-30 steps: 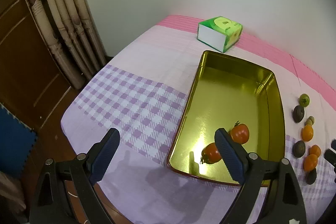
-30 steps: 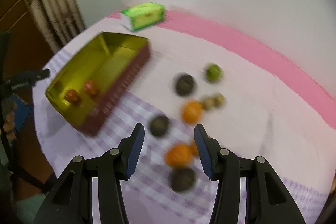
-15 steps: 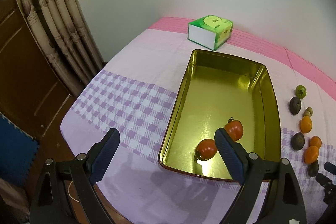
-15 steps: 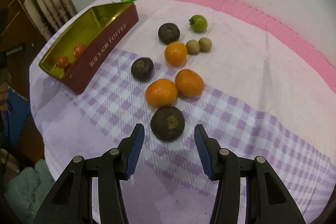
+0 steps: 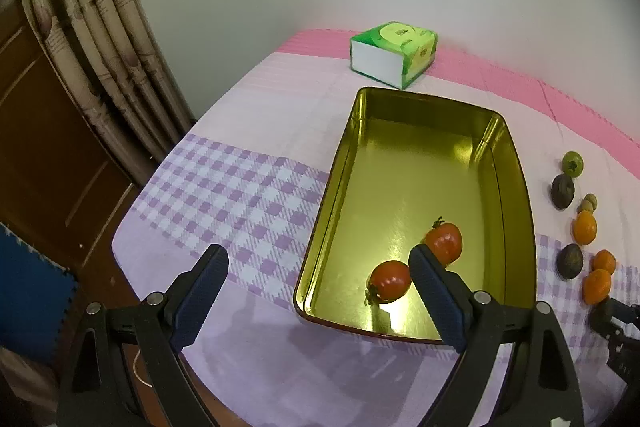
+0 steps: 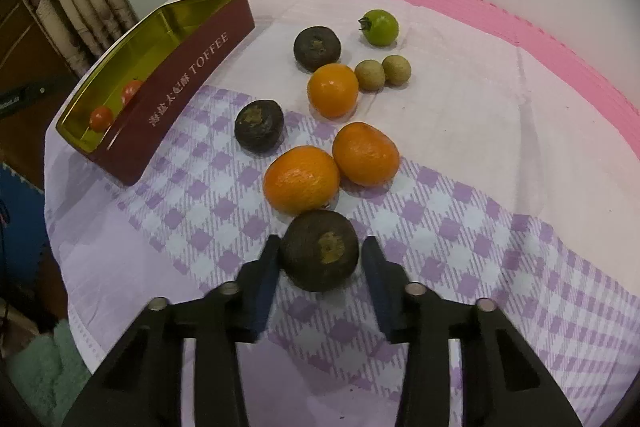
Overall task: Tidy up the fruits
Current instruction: 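Grasp a mandarin orange with the left gripper while the right gripper holds the dark fruit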
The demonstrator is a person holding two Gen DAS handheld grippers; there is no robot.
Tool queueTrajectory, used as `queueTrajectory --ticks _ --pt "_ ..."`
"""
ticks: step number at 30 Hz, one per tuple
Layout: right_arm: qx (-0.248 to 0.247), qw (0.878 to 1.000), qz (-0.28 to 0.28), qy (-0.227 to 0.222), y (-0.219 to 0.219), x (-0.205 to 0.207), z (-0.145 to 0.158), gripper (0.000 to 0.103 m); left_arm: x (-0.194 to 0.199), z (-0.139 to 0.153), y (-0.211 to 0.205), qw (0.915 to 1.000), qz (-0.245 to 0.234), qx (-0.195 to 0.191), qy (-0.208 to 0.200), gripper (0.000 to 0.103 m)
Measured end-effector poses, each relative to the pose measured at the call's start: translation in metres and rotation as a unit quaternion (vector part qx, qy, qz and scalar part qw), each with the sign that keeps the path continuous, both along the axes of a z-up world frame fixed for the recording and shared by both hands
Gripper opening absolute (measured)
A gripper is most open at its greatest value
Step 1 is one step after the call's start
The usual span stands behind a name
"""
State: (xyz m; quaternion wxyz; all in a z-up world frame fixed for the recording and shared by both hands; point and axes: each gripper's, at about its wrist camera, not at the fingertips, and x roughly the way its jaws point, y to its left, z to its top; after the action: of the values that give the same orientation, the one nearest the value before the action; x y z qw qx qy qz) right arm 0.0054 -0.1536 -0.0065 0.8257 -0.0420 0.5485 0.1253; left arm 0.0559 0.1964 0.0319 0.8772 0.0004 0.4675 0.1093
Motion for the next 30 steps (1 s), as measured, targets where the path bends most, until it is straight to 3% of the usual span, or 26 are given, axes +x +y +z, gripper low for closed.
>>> queueTrajectory --ticks 7,12,17,23,30 --pt "-0.011 1.000 -0.004 -0.005 -0.005 0.000 0.000 0.039 -0.001 -0.001 -0.009 0.9999 -0.014 0.008 0.003 0.090" --pt "-0.025 0.999 -0.046 -0.012 -0.034 0.005 0.001 0.039 -0.003 0.001 -0.022 0.9993 -0.034 0.014 -0.002 0.090" --pt "-0.042 0.996 -0.077 -0.019 -0.063 0.012 0.000 0.039 -0.011 0.001 -0.055 0.9966 -0.082 -0.006 0.003 0.090" --pt "-0.048 0.993 -0.107 -0.023 -0.092 0.017 -0.002 0.036 -0.021 -0.002 -0.121 0.9842 -0.175 -0.022 0.012 0.090" --pt "-0.042 0.991 -0.123 -0.028 -0.109 0.018 -0.003 0.036 -0.022 -0.012 -0.194 0.9664 -0.251 -0.045 0.033 0.090"
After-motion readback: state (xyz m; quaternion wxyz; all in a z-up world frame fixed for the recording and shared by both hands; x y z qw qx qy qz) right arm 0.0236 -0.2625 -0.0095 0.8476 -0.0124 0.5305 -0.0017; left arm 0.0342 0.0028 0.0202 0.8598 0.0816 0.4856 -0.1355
